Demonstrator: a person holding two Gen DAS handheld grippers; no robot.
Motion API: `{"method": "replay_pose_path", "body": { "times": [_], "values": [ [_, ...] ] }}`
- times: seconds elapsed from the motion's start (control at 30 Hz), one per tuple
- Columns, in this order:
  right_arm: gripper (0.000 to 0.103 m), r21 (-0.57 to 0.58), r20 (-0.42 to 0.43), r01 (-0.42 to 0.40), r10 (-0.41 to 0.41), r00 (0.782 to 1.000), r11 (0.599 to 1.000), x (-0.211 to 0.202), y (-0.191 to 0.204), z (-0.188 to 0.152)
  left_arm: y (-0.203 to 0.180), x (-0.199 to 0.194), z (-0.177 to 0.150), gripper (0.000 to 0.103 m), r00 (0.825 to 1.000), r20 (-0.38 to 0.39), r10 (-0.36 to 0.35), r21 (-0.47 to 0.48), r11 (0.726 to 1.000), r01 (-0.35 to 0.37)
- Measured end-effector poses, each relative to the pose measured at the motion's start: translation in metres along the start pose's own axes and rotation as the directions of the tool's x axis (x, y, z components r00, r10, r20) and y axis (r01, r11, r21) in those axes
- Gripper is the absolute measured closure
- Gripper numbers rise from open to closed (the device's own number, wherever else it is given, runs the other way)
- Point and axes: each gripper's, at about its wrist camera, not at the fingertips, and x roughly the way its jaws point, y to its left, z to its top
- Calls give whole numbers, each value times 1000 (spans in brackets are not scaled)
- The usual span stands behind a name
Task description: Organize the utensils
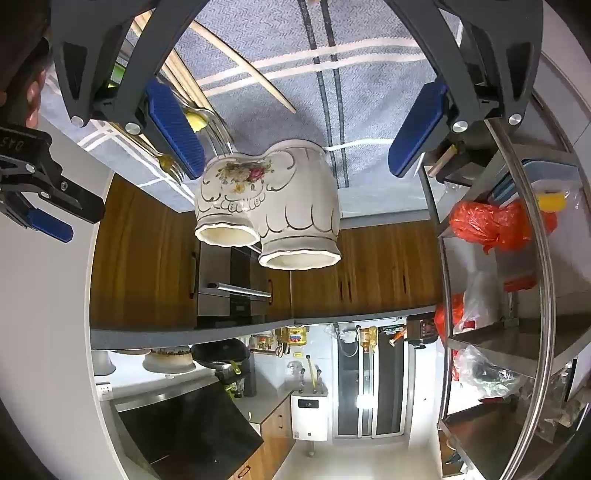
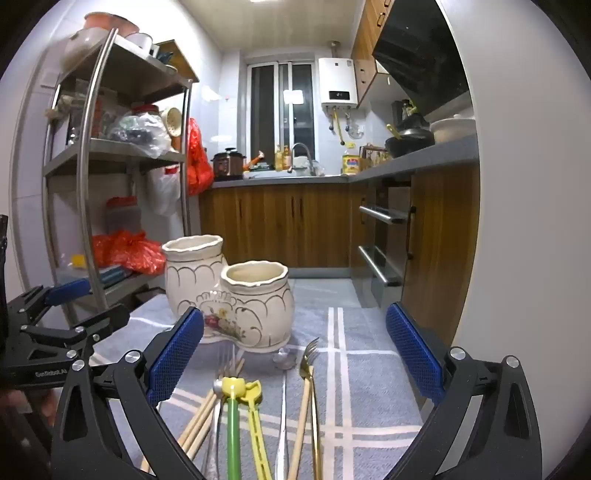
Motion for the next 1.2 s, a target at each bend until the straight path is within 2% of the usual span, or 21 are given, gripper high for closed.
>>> {"method": "replay_pose_path", "body": {
  "times": [1.2],
  "values": [
    [5,6,-7,-9,9,1000,1000,5,3,-6,1,2,-6,5,1000,-7,-1,6,1000,1]
  ]
}}
